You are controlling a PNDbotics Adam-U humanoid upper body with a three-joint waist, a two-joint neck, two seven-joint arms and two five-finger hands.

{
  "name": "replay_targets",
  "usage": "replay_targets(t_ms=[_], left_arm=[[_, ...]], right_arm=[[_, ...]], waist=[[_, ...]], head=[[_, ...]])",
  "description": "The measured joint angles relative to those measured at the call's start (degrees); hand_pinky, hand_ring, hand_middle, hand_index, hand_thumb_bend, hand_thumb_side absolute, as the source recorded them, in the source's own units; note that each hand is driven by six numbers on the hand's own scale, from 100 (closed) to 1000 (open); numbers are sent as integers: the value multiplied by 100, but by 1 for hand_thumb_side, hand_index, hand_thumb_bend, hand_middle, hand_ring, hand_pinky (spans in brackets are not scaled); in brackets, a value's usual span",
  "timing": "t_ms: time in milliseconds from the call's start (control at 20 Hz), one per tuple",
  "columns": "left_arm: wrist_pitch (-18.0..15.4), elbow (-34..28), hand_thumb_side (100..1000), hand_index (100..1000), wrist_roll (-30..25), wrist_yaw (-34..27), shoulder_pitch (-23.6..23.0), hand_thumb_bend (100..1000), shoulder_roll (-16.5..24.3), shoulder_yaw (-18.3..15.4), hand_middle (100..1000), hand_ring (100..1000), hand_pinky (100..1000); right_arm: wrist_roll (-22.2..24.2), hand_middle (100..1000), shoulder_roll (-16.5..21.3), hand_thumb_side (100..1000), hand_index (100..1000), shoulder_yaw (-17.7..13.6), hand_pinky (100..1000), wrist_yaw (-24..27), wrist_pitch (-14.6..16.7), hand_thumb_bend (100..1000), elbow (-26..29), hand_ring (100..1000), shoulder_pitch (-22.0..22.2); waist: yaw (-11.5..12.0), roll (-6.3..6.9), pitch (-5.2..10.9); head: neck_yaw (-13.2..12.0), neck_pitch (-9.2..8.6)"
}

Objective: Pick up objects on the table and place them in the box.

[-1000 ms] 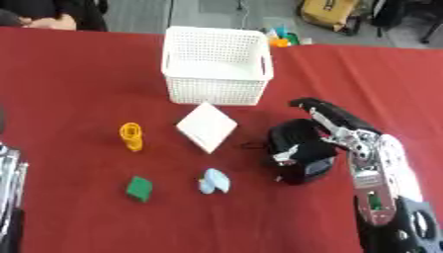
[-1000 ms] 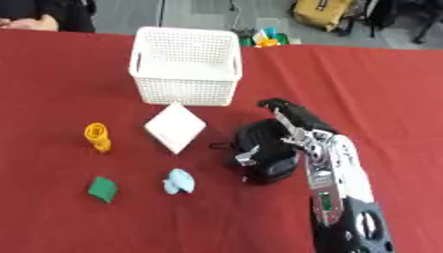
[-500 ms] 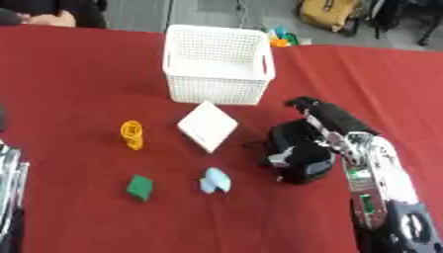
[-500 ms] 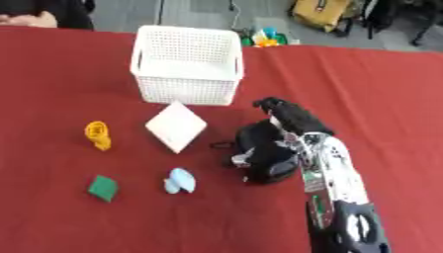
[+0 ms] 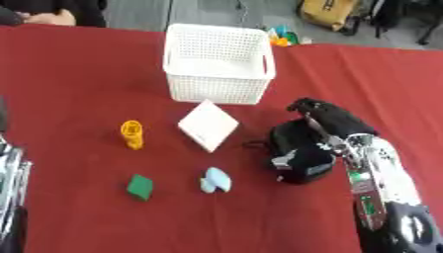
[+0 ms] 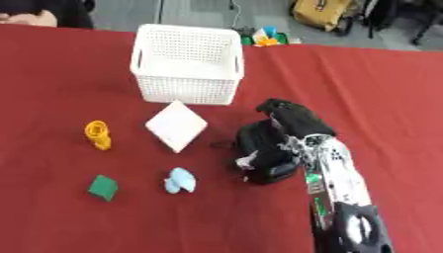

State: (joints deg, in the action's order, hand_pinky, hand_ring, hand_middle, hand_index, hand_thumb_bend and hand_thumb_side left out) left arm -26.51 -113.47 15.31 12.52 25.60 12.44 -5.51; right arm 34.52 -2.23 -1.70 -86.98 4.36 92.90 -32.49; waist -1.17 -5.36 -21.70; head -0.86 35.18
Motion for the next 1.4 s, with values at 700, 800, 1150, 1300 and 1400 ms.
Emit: replay_targets(t_ms=[700, 800, 1150, 1300, 1400], left_arm=[[7, 0, 913, 713, -7, -27, 6, 134, 0, 0, 514, 540, 567], [7, 0, 913, 713, -7, -28, 7, 134, 0, 0, 514, 540, 567], [16, 0, 910, 710, 10, -33, 12, 132, 0, -1, 512, 539, 566], [22, 0, 907, 708, 35, -41, 18, 130, 0, -1, 512, 538, 566], [26, 0, 906, 707, 49, -42, 26, 129, 0, -2, 511, 538, 566]], right_arm=[[277, 955, -1, 618, 961, 59, 818, 116, 204, 801, -54, 951, -27], [332, 956, -1, 613, 967, 68, 794, 185, 210, 797, -74, 947, -27], [454, 953, -3, 620, 978, 70, 612, 346, 202, 714, -90, 914, -24], [483, 946, -3, 536, 975, 70, 566, 370, 213, 697, -90, 900, -22], [497, 941, -3, 455, 970, 69, 523, 382, 208, 686, -90, 888, -22]], waist=[[5, 5, -30], [6, 5, -33], [4, 2, -46], [-8, 1, -46], [-13, 2, -46]], head=[[8, -4], [8, -4], [8, -4], [7, -4], [7, -4]])
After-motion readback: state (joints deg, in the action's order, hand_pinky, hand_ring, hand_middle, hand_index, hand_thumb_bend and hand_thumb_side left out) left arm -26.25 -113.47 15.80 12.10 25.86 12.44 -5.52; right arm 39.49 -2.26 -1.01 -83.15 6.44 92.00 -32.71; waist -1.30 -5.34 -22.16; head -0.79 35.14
